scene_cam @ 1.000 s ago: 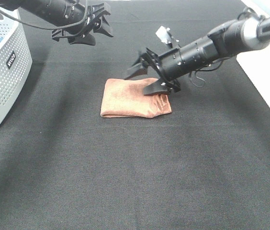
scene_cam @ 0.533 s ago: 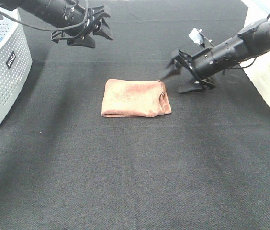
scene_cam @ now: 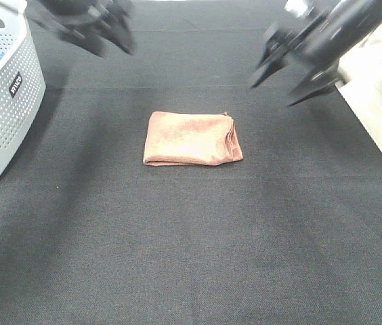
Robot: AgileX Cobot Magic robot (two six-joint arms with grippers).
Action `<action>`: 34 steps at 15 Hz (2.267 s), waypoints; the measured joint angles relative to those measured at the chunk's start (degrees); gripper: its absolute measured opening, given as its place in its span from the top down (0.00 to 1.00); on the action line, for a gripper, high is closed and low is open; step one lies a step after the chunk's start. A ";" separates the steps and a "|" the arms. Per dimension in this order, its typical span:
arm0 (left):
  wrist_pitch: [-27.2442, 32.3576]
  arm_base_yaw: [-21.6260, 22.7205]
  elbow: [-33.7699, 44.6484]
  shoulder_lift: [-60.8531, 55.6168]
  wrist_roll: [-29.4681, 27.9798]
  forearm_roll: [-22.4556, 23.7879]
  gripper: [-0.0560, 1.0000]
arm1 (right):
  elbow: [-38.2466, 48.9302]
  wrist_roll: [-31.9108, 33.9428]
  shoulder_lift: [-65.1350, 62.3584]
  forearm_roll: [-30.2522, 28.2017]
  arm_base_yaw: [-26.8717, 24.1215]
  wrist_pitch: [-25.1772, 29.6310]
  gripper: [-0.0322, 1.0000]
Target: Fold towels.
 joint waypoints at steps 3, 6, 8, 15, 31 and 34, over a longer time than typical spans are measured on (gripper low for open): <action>8.19 -0.11 0.00 -6.02 -5.56 7.96 0.39 | 0.00 0.86 -5.73 -2.52 0.00 3.95 0.21; 10.89 -0.29 1.83 -13.87 -9.91 14.32 0.39 | 4.81 3.38 -15.64 -4.58 0.06 4.07 0.21; 10.89 -0.29 9.00 -21.20 -11.23 16.84 0.39 | 10.31 4.76 -22.06 -8.02 0.06 4.18 0.21; 6.13 -0.57 48.99 -50.99 -13.87 18.51 0.39 | 38.62 8.71 -52.60 -17.25 0.06 -1.03 0.21; 3.27 -0.57 83.25 -109.78 -6.59 16.56 0.39 | 72.14 9.74 -102.79 -23.09 0.06 -3.67 0.21; 2.46 -0.57 83.42 -109.78 -4.76 15.24 0.39 | 72.25 9.34 -102.90 -23.09 0.06 -3.67 0.21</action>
